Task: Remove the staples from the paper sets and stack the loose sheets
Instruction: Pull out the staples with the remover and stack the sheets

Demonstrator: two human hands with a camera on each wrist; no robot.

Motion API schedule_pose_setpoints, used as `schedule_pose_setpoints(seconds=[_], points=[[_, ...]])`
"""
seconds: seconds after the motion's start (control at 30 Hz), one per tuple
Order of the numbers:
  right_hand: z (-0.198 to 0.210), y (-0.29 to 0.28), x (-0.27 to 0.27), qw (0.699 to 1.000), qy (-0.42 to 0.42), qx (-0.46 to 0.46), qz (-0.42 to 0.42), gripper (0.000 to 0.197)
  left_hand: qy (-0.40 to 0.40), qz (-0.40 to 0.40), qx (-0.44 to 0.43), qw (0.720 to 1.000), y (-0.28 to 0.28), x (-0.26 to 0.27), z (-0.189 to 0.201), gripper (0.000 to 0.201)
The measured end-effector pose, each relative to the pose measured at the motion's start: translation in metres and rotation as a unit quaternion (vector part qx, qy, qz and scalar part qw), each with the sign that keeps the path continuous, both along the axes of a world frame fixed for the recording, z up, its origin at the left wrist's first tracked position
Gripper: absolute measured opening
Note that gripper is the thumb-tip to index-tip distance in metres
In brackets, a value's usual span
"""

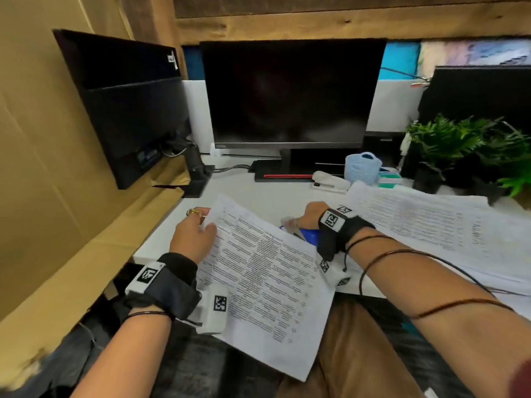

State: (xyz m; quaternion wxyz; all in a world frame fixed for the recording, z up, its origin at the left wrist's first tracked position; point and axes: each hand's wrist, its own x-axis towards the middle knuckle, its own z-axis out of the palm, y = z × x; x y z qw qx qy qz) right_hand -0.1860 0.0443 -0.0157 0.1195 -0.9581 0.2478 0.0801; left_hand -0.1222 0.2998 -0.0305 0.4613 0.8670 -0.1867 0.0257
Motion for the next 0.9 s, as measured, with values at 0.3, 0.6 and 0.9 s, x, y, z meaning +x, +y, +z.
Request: schedule_pose_setpoints(seconds=[0.3, 0.6, 0.9], points=[[-0.006, 0.012, 0.002, 0.992, 0.038, 0.099, -0.064, 0.047, -0.031, -0.032, 0.074, 0.996, -0.006, -0.014, -0.001, 0.034], [0.012, 0.020, -0.026, 0.757, -0.358, 0.509, -0.197, 0.033, -0.068, -0.085, 0.112, 0.988, -0.024, -0.036, 0.014, 0.024], [0.023, 0.035, -0.058, 0.541, -0.492, 0.643, -0.230, 0.025, -0.200, -0.055, 0.182, 0.961, -0.048, -0.071, 0.043, 0.046]])
